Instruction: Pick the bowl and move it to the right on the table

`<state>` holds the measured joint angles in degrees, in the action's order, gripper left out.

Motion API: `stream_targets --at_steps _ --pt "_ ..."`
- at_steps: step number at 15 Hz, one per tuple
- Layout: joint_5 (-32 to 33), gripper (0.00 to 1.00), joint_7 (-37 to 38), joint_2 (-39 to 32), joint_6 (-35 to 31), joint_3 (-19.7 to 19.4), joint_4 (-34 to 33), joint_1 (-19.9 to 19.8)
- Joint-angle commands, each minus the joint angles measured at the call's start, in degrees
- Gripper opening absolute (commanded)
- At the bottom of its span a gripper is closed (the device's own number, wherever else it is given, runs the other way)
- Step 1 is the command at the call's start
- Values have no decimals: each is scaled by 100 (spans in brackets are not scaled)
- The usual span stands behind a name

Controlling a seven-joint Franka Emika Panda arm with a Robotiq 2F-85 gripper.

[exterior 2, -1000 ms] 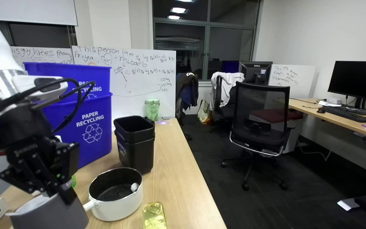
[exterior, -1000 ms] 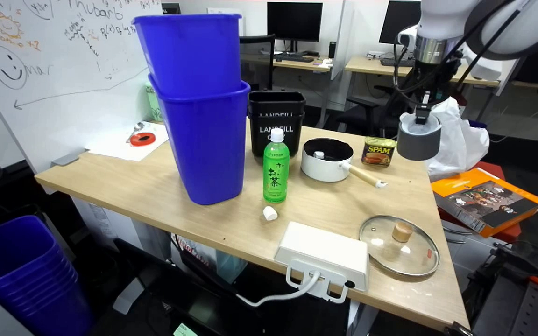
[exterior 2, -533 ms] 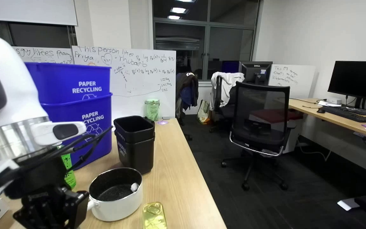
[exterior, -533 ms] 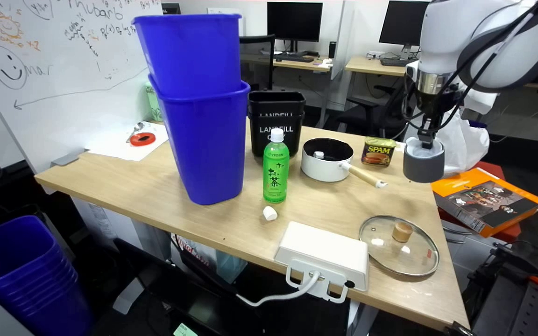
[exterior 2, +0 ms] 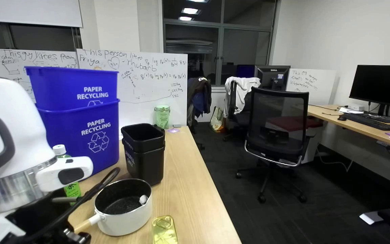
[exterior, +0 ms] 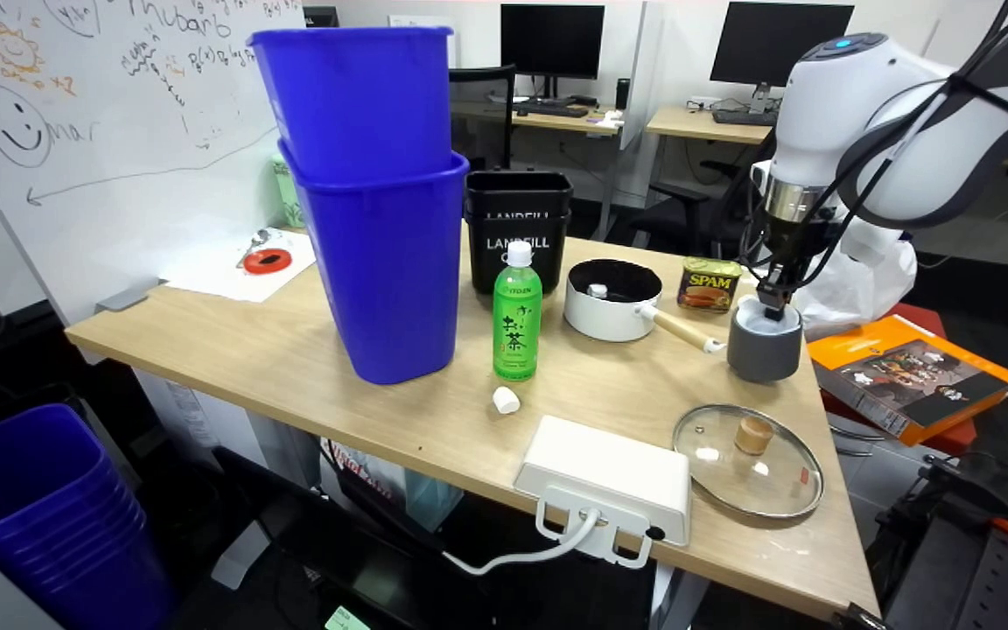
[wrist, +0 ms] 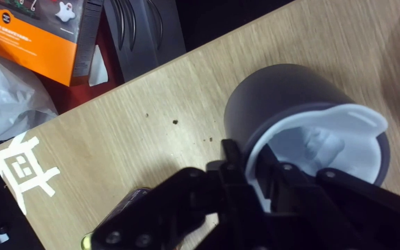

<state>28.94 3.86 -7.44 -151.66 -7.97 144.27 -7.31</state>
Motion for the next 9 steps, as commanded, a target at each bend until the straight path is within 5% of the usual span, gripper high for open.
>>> stream_targets --at_steps 1,7,8,9 --pt "-421 47 -272 -72 -336 -5 74 22" --pt "-2240 90 -1814 461 -201 464 69 27" --pt "-1889 72 -1396 183 -350 326 14 96" --pt "-2049 79 -1546 321 -313 377 5 107"
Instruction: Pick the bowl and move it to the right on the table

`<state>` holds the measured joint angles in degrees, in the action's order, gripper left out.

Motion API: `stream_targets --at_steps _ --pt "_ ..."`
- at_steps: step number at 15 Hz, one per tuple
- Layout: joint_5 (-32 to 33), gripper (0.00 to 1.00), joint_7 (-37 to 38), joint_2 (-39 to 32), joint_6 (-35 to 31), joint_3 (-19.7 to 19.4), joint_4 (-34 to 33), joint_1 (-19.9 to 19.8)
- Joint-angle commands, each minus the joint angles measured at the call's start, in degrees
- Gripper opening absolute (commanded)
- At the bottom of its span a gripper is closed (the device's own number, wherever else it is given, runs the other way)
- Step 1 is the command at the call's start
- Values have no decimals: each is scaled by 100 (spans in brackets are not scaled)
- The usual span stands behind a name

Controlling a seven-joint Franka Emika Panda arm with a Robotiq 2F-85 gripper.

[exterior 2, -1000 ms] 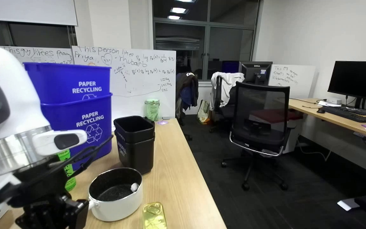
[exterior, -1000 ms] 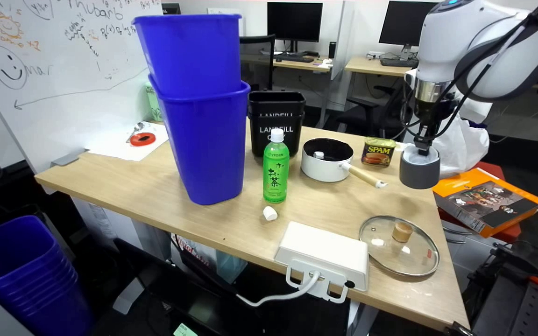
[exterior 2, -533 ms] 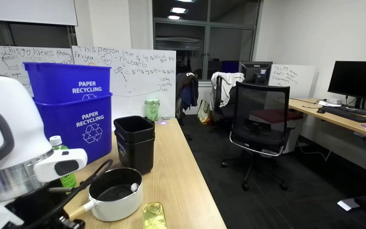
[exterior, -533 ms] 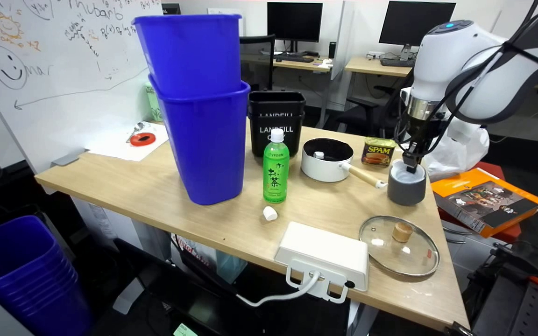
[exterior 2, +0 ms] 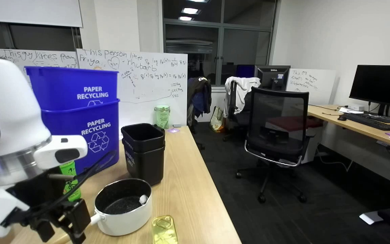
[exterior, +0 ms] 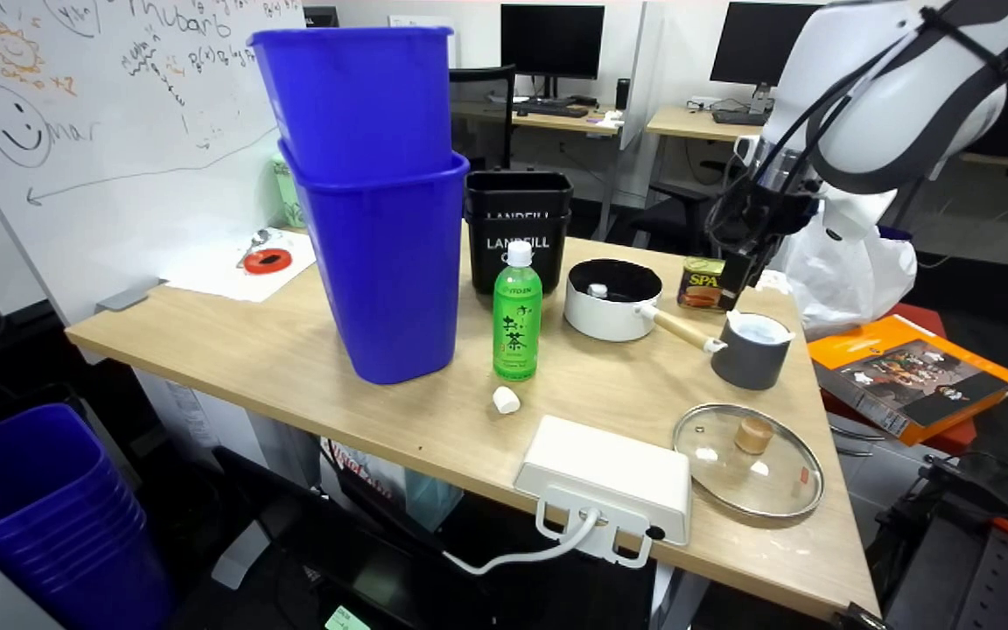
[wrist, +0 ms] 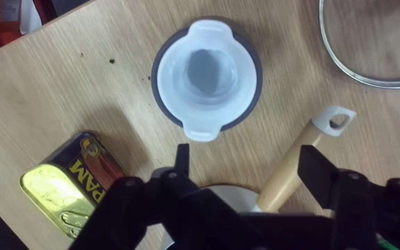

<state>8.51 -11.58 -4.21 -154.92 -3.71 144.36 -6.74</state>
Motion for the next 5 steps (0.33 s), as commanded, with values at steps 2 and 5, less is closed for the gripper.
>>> stream_targets --at_steps 2,5 --pt "-58 90 -71 148 78 -36 28 59" --pt "-60 90 -78 119 78 -37 46 57"
